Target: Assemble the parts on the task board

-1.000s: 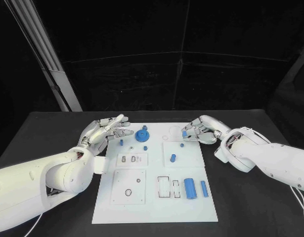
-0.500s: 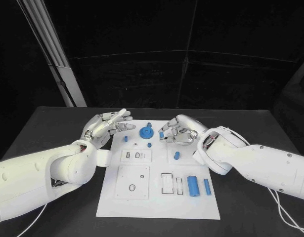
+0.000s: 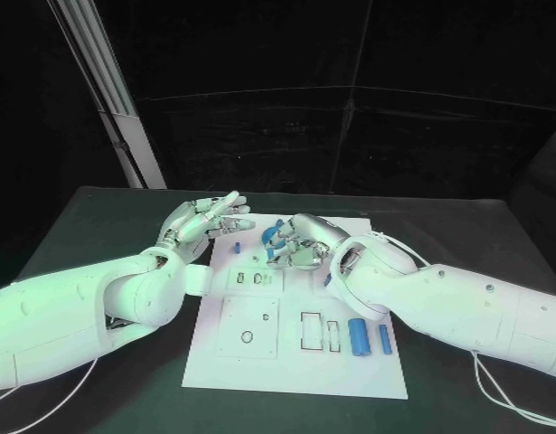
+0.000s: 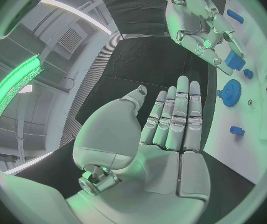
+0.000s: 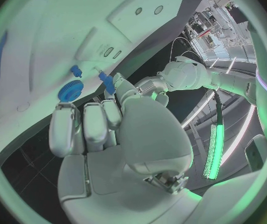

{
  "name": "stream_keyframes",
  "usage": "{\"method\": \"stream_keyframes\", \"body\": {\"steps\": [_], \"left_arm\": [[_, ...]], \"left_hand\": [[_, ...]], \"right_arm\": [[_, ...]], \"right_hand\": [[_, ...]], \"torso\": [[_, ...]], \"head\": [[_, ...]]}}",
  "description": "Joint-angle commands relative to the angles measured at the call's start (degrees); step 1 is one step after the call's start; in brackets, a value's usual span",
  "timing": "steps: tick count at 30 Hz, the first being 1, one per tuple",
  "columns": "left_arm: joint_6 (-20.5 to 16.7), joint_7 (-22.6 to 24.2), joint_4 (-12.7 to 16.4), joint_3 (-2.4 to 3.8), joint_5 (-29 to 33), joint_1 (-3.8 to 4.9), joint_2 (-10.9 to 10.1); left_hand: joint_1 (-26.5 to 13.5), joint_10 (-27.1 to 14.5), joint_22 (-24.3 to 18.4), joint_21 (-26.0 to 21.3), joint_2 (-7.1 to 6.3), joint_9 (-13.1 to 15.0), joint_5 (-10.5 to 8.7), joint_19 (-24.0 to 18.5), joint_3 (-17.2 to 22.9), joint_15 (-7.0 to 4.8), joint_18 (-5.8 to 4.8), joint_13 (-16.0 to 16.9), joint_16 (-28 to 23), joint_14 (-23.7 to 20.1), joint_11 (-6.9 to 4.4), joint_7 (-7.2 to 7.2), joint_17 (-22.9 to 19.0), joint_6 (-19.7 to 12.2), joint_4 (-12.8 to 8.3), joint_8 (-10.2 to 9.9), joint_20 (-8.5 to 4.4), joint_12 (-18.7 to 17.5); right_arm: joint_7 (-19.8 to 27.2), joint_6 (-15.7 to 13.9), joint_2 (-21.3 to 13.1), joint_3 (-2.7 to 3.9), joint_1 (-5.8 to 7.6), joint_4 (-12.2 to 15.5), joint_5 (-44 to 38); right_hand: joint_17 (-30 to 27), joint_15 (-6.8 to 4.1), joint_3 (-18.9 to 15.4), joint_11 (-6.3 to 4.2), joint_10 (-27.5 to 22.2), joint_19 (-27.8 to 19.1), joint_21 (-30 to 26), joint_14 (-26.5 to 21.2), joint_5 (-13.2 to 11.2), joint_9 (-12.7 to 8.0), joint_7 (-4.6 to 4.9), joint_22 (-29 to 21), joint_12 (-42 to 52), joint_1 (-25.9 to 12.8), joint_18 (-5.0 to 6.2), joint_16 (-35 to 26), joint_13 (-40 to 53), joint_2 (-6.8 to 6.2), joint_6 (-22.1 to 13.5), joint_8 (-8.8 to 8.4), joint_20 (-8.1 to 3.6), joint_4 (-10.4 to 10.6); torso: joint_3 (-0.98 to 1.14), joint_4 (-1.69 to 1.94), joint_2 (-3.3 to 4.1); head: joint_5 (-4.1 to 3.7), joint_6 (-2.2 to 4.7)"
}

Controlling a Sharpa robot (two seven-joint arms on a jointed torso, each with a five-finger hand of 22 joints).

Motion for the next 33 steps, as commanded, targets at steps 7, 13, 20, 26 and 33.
{"method": "stream_keyframes", "body": {"steps": [7, 13, 20, 26, 33], "left_arm": [[0.6, 0.65, -0.18, 0.05, 0.33, 0.12, 0.37], [0.71, 0.62, -0.32, 0.05, 0.33, 0.12, 0.52], [0.8, 0.59, -0.41, 0.05, 0.33, 0.11, 0.69], [0.84, 0.57, -0.43, 0.05, 0.33, 0.11, 0.74], [0.87, 0.53, -0.43, 0.05, 0.33, 0.11, 0.69]], "left_hand": [[0.39, -0.27, -0.14, -0.27, -0.02, -0.01, 0.02, 0.13, 0.12, 0.1, 0.81, -0.06, -0.28, -0.43, 0.12, 0.03, 0.03, -0.31, -0.45, 0.04, 0.08, -0.2], [0.39, -0.27, -0.14, -0.27, -0.02, -0.01, 0.02, 0.12, 0.12, 0.1, 0.81, -0.06, -0.28, -0.43, 0.12, 0.03, 0.03, -0.31, -0.45, 0.04, 0.08, -0.2], [0.39, -0.26, -0.15, -0.29, -0.02, 0.0, 0.02, 0.12, 0.13, 0.1, 0.81, -0.06, -0.3, -0.44, 0.12, 0.03, 0.03, -0.31, -0.46, 0.05, 0.09, -0.2], [0.39, -0.26, -0.15, -0.29, -0.02, 0.0, 0.02, 0.12, 0.13, 0.1, 0.81, -0.06, -0.3, -0.44, 0.12, 0.03, 0.03, -0.31, -0.46, 0.05, 0.09, -0.2], [0.39, -0.26, -0.15, -0.29, -0.02, 0.0, 0.02, 0.12, 0.13, 0.1, 0.81, -0.06, -0.3, -0.44, 0.12, 0.03, 0.03, -0.31, -0.46, 0.05, 0.09, -0.2]], "right_arm": [[-1.65, 3.6, 2.04, -1.85, 0.01, -1.65, -5.2], [-1.51, 5.36, 2.54, -2.42, -0.02, -1.93, -6.0], [-1.53, 5.94, 3.07, -2.62, -0.06, -2.54, -6.31], [-1.64, 6.15, 3.28, -2.7, -0.08, -2.88, -6.83], [-2.17, 6.67, 3.0, -2.72, -0.09, -2.88, -7.8]], "right_hand": [[0.1, -0.24, 0.72, -0.47, 0.19, -0.34, -0.34, 0.69, -0.11, 0.02, -0.99, -0.06, -0.35, -0.89, -0.64, -0.26, -0.01, -0.65, 1.69, 0.12, 0.19, 0.2], [0.2, -0.24, 0.74, -0.46, 0.18, -0.32, -0.34, 0.71, -0.08, 0.0, -0.98, -0.04, -0.35, -0.98, -0.64, -0.21, -0.01, -0.75, 1.66, 0.09, 0.19, 0.19], [0.3, -0.23, 0.77, -0.44, 0.19, -0.31, -0.33, 0.74, -0.04, -0.02, -0.96, -0.02, -0.34, -1.12, -0.65, -0.15, 0.02, -0.85, 1.63, 0.06, 0.2, 0.2], [0.3, -0.23, 0.77, -0.44, 0.19, -0.31, -0.33, 0.74, -0.04, -0.02, -0.96, -0.02, -0.34, -1.12, -0.65, -0.15, 0.02, -0.85, 1.63, 0.06, 0.2, 0.2], [0.22, -0.2, 0.85, -0.42, 0.13, -0.32, -0.35, 0.74, 0.09, -0.08, -0.92, -0.04, -0.46, -1.34, -0.64, -0.19, -0.07, -1.08, 1.52, -0.04, 0.22, 0.17]], "torso": [[0.08, -0.03, 0.05], [0.06, -0.03, 0.04], [0.06, -0.03, 0.01], [0.04, -0.02, 0.0], [0.03, -0.05, -0.02]], "head": [[0.45, -0.27], [0.54, -0.59], [0.56, -0.72], [0.62, -0.84], [0.62, -0.86]]}}
